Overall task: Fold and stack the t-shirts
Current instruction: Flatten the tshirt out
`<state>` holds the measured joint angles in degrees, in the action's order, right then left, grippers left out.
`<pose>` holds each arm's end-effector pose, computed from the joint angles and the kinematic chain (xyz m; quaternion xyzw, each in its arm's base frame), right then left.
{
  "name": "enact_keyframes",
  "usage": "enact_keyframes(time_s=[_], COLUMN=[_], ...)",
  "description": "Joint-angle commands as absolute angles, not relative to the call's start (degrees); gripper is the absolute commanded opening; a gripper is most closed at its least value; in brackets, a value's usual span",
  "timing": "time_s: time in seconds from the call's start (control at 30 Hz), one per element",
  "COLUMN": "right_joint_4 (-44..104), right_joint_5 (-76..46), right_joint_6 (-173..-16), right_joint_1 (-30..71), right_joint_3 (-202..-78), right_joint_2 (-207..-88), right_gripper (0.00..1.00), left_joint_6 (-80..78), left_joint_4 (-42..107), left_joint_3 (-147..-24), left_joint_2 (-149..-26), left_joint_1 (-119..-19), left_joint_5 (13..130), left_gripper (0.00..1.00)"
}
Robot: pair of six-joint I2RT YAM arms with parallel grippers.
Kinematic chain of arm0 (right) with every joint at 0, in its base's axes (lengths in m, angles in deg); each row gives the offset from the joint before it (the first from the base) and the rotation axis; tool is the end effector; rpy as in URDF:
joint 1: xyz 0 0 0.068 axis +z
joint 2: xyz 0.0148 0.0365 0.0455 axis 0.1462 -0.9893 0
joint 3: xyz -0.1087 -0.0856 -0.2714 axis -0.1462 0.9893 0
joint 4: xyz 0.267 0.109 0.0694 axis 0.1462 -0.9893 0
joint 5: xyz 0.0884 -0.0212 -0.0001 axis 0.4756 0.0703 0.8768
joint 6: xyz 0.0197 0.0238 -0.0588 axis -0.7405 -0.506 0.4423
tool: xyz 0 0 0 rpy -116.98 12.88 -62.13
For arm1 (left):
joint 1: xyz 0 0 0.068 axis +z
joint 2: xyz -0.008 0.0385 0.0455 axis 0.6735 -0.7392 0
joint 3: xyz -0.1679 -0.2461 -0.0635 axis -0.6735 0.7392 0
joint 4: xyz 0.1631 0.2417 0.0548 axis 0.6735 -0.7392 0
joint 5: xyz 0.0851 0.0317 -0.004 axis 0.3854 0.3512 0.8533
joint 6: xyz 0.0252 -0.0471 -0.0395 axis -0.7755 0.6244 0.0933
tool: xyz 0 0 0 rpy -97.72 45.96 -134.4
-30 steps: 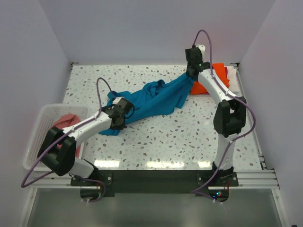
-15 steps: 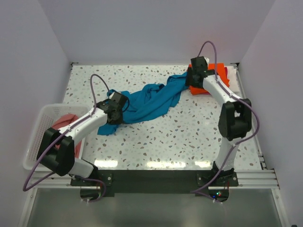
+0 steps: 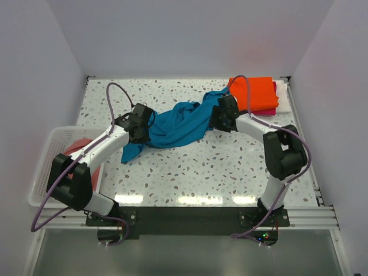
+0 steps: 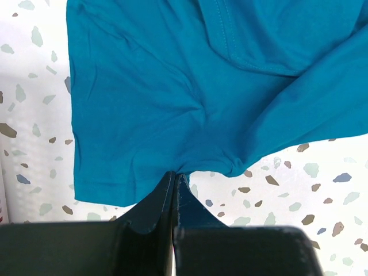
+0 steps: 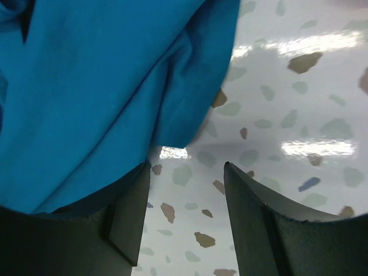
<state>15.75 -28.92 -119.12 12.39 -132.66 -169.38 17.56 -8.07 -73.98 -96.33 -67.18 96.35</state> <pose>0.4091 0.1497 0.1941 0.1038 0.9320 0.1084 0.3299 0.3062 -0.1252 0.2418 -0.0811 0.9570 0.0132 0.2783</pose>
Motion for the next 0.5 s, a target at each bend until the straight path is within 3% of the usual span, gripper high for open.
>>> enact_keyframes(time_s=[0.0, 0.13, 0.4, 0.47], right_joint_4=[20.7, 21.8, 22.1, 21.9], right_joint_5=[-27.2, -28.0, -30.0, -29.9], right_joint_6=[-123.2, -124.8, -125.9, -125.9], right_joint_1=[13.6, 13.9, 13.9, 13.9], right_joint_3=[-135.8, -135.8, -137.5, -138.3], right_joint_2=[-172.9, -175.7, -178.2, -179.0], right_gripper=[0.57, 0.49, 0.46, 0.4], left_joint_6=[16.0, 15.6, 14.9, 14.8], left_joint_4=[-7.0, -7.0, -6.8, -6.7], left_joint_3=[-76.1, -76.2, -76.4, -76.4], left_joint_2=[-96.5, -96.2, -95.9, -95.9], left_joint_1=[-66.6, -66.2, -65.5, -65.5], left_joint_5=[95.9, 95.9, 95.8, 95.7], left_gripper=[0.0, 0.0, 0.0, 0.0])
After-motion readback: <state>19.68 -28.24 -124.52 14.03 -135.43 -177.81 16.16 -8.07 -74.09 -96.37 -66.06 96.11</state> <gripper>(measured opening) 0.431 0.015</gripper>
